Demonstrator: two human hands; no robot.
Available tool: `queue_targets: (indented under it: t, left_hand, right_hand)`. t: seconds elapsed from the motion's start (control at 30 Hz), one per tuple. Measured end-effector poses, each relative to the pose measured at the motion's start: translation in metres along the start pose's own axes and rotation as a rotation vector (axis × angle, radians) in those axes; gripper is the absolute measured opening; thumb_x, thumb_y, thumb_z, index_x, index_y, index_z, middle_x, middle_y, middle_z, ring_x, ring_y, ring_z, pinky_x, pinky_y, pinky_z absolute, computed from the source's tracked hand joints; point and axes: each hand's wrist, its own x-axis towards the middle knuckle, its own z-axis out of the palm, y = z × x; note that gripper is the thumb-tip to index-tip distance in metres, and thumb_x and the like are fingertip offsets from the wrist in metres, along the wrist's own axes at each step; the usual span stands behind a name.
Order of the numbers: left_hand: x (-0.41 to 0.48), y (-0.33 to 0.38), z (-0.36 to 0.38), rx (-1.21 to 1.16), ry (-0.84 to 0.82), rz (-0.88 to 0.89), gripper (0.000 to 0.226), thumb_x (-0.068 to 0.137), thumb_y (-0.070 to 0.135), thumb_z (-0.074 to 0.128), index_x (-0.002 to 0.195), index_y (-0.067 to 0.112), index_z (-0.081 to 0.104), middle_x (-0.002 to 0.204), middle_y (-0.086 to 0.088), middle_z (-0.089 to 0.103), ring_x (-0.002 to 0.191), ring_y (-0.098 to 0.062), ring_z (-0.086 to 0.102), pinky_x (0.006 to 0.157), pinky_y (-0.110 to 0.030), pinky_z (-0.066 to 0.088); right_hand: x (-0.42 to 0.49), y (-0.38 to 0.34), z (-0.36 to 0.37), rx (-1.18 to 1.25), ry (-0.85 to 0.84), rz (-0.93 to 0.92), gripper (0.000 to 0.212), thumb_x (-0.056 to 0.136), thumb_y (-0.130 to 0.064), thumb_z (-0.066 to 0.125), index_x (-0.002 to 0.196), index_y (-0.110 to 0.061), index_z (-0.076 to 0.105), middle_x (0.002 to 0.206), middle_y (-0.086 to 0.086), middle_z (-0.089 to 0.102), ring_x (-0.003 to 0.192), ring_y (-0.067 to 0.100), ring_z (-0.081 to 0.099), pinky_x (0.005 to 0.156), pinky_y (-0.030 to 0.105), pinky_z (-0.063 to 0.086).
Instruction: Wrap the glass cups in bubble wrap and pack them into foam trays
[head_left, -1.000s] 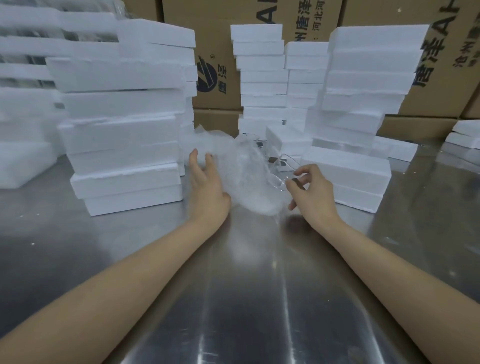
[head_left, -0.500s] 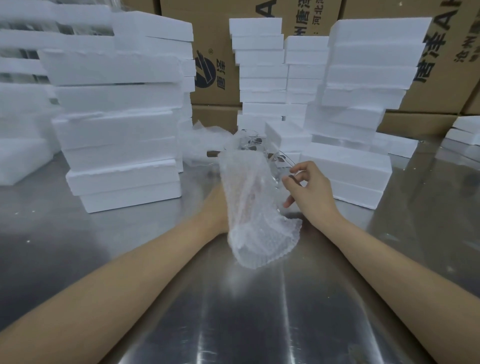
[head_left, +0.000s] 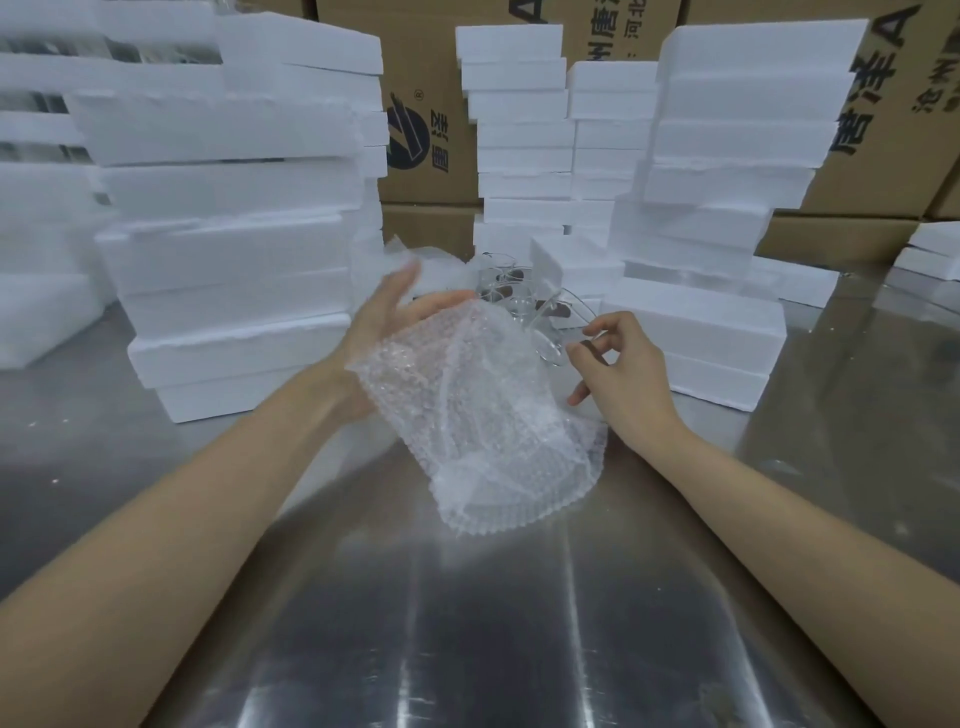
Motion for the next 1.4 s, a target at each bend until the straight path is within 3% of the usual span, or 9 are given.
queue_targets:
  t: [0.1, 0.2, 0.3, 0.47, 0.7, 0.8, 0.9, 1.17, 1.4]
  left_hand:
    - [-0.008, 0.000, -0.002, 0.559, -0.218, -0.014, 0.058, 0.076, 0.045, 0.075, 0.128, 0.051, 0.049, 0.125, 0.043, 0.046, 0.120, 0.018, 0.043, 0.088, -0.008, 0.041]
    - [-0.006, -0.015, 0.002, 0.799, -0.118, 0.092, 0.081, 0.071, 0.019, 0.082, 0.141, 0.019, 0.041, 0.143, 0.006, 0.041, 0.125, -0.005, 0.044, 0.101, -0.018, 0.040]
    - [-0.005, -0.015, 0.009, 0.740, 0.186, 0.395, 0.045, 0.076, -0.022, 0.065, 0.117, -0.003, 0.060, 0.122, -0.019, 0.052, 0.112, -0.025, 0.053, 0.097, -0.022, 0.045]
    - [-0.013, 0.007, 0.030, 0.738, 0.710, 0.741, 0.019, 0.092, 0.010, 0.048, 0.087, 0.021, 0.062, 0.081, 0.010, 0.066, 0.071, 0.000, 0.060, 0.063, -0.016, 0.041]
    - [-0.015, -0.023, 0.058, 1.587, 0.068, 0.187, 0.061, 0.075, 0.081, 0.038, 0.080, 0.025, 0.063, 0.080, 0.010, 0.064, 0.077, -0.012, 0.058, 0.069, -0.030, 0.043]
    - [-0.011, -0.028, 0.051, 1.545, 0.143, 0.248, 0.023, 0.090, 0.042, 0.055, 0.088, 0.022, 0.065, 0.094, 0.005, 0.068, 0.090, -0.018, 0.061, 0.074, -0.029, 0.043]
    - [-0.010, -0.027, 0.043, 1.397, 0.279, 0.242, 0.019, 0.092, 0.026, 0.054, 0.080, 0.020, 0.067, 0.090, 0.002, 0.068, 0.087, -0.019, 0.061, 0.075, -0.031, 0.047]
    - [-0.008, -0.016, 0.040, 0.859, 0.526, 0.227, 0.018, 0.087, 0.017, 0.064, 0.075, 0.011, 0.075, 0.072, -0.003, 0.070, 0.062, -0.011, 0.056, 0.067, -0.029, 0.047]
    - [-0.009, -0.009, 0.049, 0.647, 0.546, 0.360, 0.018, 0.089, 0.022, 0.063, 0.080, 0.010, 0.073, 0.081, -0.006, 0.069, 0.071, -0.011, 0.056, 0.069, -0.024, 0.042]
  right_hand:
    - [0.000, 0.000, 0.001, 0.018, 0.019, -0.006, 0.013, 0.090, -0.018, 0.061, 0.097, -0.019, 0.050, 0.085, -0.005, 0.056, 0.043, 0.017, 0.062, 0.050, 0.009, 0.037]
    - [0.000, -0.001, 0.001, 0.033, 0.045, -0.026, 0.014, 0.089, -0.016, 0.062, 0.097, -0.017, 0.050, 0.082, -0.005, 0.056, 0.042, 0.015, 0.061, 0.051, 0.008, 0.037]
    - [0.000, -0.001, 0.001, 0.058, 0.081, -0.047, 0.015, 0.088, -0.012, 0.062, 0.097, -0.012, 0.049, 0.076, -0.006, 0.053, 0.044, 0.016, 0.058, 0.048, 0.008, 0.036]
    - [0.004, 0.000, 0.001, 0.095, 0.127, -0.066, 0.016, 0.089, -0.010, 0.060, 0.096, -0.014, 0.047, 0.073, -0.005, 0.051, 0.054, 0.018, 0.059, 0.054, 0.010, 0.039]
    - [0.005, 0.003, 0.000, 0.104, 0.158, -0.104, 0.025, 0.088, -0.012, 0.061, 0.088, -0.030, 0.044, 0.073, -0.005, 0.053, 0.065, 0.023, 0.061, 0.065, 0.021, 0.047]
    - [0.005, 0.002, -0.002, 0.111, 0.088, -0.101, 0.032, 0.087, -0.006, 0.061, 0.086, -0.030, 0.041, 0.082, -0.002, 0.055, 0.082, 0.032, 0.063, 0.074, 0.039, 0.049]
    - [0.003, -0.007, -0.002, 0.266, 0.003, -0.092, 0.029, 0.088, -0.003, 0.064, 0.084, -0.024, 0.044, 0.080, -0.001, 0.059, 0.075, 0.028, 0.063, 0.063, 0.030, 0.046]
    - [0.003, -0.031, -0.019, 0.461, -0.494, -0.068, 0.011, 0.086, -0.023, 0.065, 0.076, -0.018, 0.067, 0.059, 0.011, 0.063, 0.042, 0.020, 0.050, 0.046, 0.022, 0.035]
    - [-0.006, -0.033, -0.007, 0.250, -0.417, 0.074, 0.017, 0.091, -0.024, 0.063, 0.077, -0.014, 0.063, 0.061, 0.006, 0.066, 0.046, 0.013, 0.055, 0.045, 0.017, 0.040]
